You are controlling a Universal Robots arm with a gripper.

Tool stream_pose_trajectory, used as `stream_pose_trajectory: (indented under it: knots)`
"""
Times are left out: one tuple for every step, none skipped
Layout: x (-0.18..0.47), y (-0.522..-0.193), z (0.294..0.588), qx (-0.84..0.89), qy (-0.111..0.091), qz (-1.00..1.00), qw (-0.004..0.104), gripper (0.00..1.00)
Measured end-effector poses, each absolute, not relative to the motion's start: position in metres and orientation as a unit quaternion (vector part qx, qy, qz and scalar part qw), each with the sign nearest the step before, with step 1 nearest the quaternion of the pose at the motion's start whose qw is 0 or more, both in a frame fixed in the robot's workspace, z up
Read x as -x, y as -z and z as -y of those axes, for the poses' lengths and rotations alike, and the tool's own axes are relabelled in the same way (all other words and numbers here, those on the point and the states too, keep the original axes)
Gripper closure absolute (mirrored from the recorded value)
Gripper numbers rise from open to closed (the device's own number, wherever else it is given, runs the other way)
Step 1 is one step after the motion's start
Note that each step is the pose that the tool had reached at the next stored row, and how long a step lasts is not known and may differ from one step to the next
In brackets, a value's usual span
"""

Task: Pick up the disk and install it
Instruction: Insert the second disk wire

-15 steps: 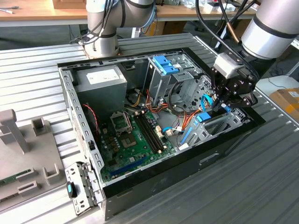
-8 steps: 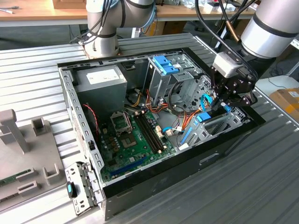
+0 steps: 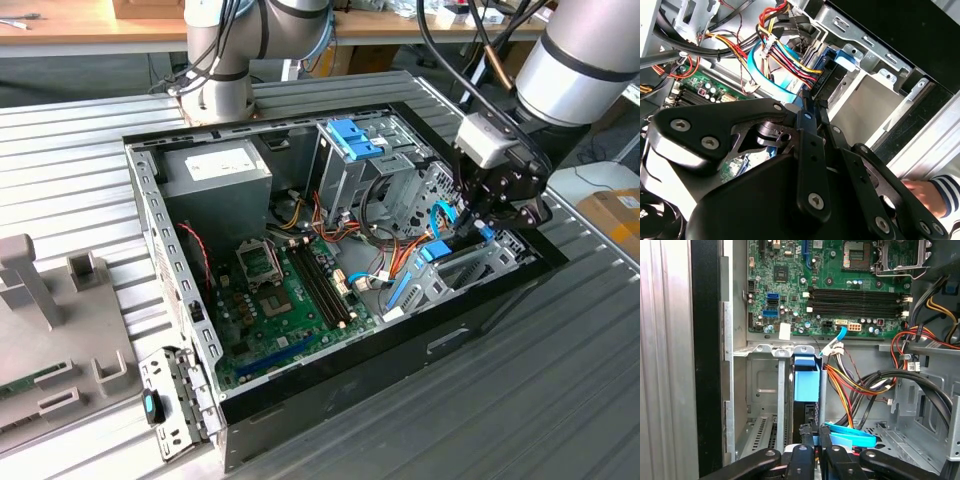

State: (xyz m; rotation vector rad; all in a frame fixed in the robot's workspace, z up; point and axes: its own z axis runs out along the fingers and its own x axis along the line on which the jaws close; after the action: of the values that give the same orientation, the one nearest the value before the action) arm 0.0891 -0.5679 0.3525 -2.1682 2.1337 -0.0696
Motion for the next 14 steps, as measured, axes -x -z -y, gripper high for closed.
stream_pose_trajectory:
  knots:
    - [-0.0891, -0.3522, 0.5681, 0.712, 0.023, -0.7, 0.049, 0.84]
    - [-0.0891, -0.3522, 0.5685, 0.712, 0.023, -0.7, 0.049, 0.84]
    - [-0.0891, -0.3521, 0.5689, 0.712, 0.023, -0.7, 0.049, 0.84]
    - [-0.0891, -0.352, 0.5699, 0.712, 0.023, -0.7, 0.049, 0.84]
    - [-0.0891, -0.352, 0.5699, 0.712, 0.023, -0.7, 0.049, 0.84]
    - [-0.0891, -0.352, 0.57, 0.712, 0.023, -0.7, 0.049, 0.84]
    - [-0.0891, -0.3513, 0.5701, 0.712, 0.023, -0.7, 0.049, 0.84]
    - [-0.0891, -0.3505, 0.5701, 0.712, 0.023, -0.7, 0.049, 0.84]
    - [-0.0891, -0.3505, 0.5701, 0.712, 0.023, -0.7, 0.049, 0.84]
    - [-0.0891, -0.3505, 0.5701, 0.712, 0.023, -0.7, 0.049, 0.84]
    - [-0.0891, -0.3501, 0.57, 0.712, 0.023, -0.7, 0.049, 0.84]
    - [-0.0891, -0.3497, 0.5701, 0.712, 0.024, -0.7, 0.049, 0.84]
    - [-0.0891, -0.3494, 0.5701, 0.712, 0.024, -0.7, 0.049, 0.84]
    - [-0.0891, -0.3486, 0.5701, 0.712, 0.024, -0.7, 0.049, 0.84]
